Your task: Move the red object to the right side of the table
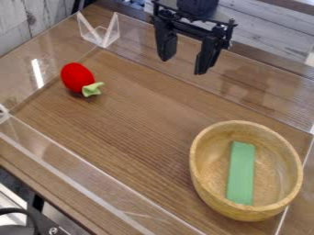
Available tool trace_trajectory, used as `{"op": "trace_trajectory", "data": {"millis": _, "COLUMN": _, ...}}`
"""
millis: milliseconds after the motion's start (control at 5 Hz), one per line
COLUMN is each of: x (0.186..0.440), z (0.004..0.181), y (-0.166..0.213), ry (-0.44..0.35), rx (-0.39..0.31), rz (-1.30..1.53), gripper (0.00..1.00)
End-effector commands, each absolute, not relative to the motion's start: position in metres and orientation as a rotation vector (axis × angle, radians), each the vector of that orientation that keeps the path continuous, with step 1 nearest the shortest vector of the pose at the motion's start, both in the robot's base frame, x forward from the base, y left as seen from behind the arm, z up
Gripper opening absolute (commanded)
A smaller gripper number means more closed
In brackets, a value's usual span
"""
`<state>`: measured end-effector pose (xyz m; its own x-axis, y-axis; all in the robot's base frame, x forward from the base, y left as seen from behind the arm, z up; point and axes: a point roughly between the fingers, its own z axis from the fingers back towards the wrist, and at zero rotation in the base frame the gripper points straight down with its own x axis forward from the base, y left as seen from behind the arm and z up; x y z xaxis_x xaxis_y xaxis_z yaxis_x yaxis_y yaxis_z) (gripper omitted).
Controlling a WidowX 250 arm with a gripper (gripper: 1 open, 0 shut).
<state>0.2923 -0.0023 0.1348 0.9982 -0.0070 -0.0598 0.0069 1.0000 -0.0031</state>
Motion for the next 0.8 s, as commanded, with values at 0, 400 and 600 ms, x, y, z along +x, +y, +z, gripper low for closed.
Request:
{"op": "trace_trajectory", "data": {"millis": 0, "x": 0.294, "z": 0.118, "y": 0.000, "ry": 0.093, "rx": -0.006, "rz": -0.014, "gripper": 1.00}}
{"op": "trace_trajectory", "data": {"millis": 400, "x": 0.268, "z": 0.102, "y": 0.087, "ry": 0.094, "rx": 0.015, "rz": -0.350, "gripper": 1.00}}
{"op": "trace_trajectory", "data": {"millis": 600, "x": 0.266, "z": 0.105, "y": 0.124, "ry": 0.085, "rx": 0.029, "rz": -0.413, "gripper": 1.00}}
